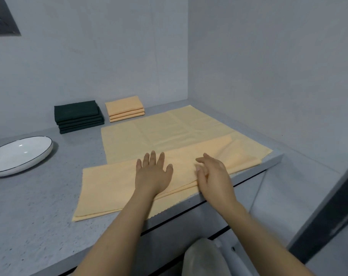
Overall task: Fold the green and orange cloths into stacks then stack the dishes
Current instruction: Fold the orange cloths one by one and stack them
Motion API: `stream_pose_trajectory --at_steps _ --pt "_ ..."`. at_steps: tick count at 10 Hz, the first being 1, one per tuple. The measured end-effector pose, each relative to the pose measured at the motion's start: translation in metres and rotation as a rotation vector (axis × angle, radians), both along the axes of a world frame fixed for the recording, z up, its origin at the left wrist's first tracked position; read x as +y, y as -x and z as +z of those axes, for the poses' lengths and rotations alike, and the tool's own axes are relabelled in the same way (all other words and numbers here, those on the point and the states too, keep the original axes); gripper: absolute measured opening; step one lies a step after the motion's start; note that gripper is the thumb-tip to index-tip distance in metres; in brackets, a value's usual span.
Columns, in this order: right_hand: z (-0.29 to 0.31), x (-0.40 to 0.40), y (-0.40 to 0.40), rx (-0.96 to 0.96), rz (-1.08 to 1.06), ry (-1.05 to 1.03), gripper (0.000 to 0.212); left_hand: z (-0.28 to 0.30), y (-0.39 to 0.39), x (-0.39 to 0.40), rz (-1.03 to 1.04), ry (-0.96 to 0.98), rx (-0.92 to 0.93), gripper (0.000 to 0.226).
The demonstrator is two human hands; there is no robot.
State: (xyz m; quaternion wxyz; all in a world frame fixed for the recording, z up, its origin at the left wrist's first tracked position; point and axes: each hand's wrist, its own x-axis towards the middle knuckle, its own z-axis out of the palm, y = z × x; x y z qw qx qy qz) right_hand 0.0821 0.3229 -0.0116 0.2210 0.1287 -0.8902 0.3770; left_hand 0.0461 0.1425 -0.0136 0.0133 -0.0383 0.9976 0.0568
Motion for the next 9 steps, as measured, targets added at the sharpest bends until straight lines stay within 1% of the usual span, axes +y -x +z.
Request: stream_pose_trajectory --at_steps 1,2,3,4,6,7,8,9 --pt "0.003 0.012 0.008 -0.039 -0.12 -0.051 0.035 0.0 -0.001 0.0 -0.004 -0.005 0.006 0.062" --pt "-0.001 0.032 0.017 -0.117 -0.221 -0.119 0.041 0.0 -0.001 -0.001 -0.001 -0.007 0.015 0.062" --pt "-0.007 0.052 0.022 -0.219 -0.296 -0.239 0.047 0.0 0.0 -0.002 0.001 -0.004 0.017 0.062" --pt "-0.01 0.059 0.021 -0.293 -0.302 -0.281 0.051 0.0 0.0 -0.001 0.002 -0.003 0.01 0.062" --pt "-0.013 0.062 0.028 -0.309 -0.293 -0.408 0.055 0.0 -0.001 0.0 0.001 0.0 0.012 0.062" --pt "-0.013 0.062 0.031 -0.331 -0.32 -0.49 0.065 0.001 -0.001 0.0 0.0 -0.004 0.009 0.062" --pt "-0.008 0.059 0.027 -0.271 -0.431 -0.637 0.065 0.001 -0.002 0.001 0.005 -0.008 0.008 0.062" --pt "0.009 0.044 0.028 -0.198 -0.439 -0.637 0.047 0.001 0.0 0.001 0.005 -0.011 0.01 0.062"
